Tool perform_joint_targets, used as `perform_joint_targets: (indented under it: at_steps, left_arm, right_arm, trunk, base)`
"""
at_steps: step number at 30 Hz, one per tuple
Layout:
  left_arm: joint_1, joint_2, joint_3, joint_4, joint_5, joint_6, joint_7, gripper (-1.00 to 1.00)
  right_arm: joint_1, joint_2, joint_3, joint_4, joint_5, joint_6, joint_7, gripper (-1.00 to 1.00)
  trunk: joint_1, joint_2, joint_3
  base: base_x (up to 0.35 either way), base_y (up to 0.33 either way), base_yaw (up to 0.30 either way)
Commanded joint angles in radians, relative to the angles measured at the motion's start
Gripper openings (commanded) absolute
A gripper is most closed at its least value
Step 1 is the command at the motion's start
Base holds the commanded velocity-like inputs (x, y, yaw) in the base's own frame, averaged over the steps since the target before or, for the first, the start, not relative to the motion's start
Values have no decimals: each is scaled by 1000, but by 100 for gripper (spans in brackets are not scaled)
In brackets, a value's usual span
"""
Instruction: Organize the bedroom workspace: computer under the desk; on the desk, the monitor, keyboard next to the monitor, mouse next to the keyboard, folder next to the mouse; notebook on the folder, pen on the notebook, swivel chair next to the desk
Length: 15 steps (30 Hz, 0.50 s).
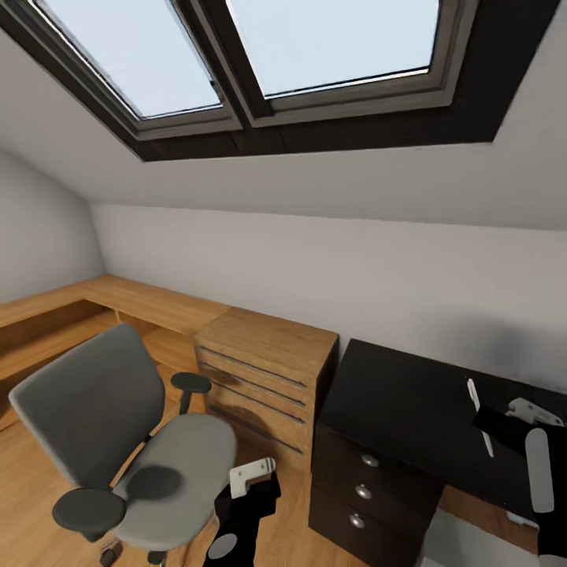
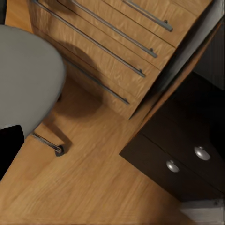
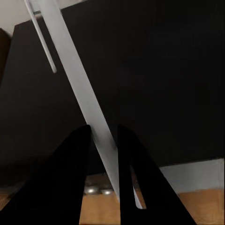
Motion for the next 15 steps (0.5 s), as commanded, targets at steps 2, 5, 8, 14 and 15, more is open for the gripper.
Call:
perform_joint_targets:
  at_steps: [2, 5, 8, 14, 15]
  left_arm:
    - [-2, 1, -2, -2, 2, 4, 5, 100]
    - [-2, 1, -2, -2, 2, 3, 5, 100]
    - [-2, 1, -2, -2, 2, 2, 6, 100]
    - [-2, 1, -10, -2, 2, 1, 9, 100]
    - [-2, 1, -13, -2, 2, 1, 9, 100]
  right_arm:
    - [-1, 0, -14, 0, -6, 4, -2, -100]
    - [-1, 1, -30, 0, -6, 4, -2, -100]
    - [-1, 0, -39, 0, -6, 4, -2, -100]
    - [-1, 0, -45, 5, -7, 3, 0, -100]
    - [-1, 0, -45, 5, -7, 3, 0, -100]
  trunk:
    - [-8, 13, 4]
    - [-20, 34, 11]
    - [-23, 41, 12]
    - [-23, 41, 10]
    - [-23, 41, 10]
  base:
    - [-324, 49, -259]
    - [-316, 23, -258]
    - [-199, 11, -255]
    - [-35, 2, -94]
    - [-5, 0, -14]
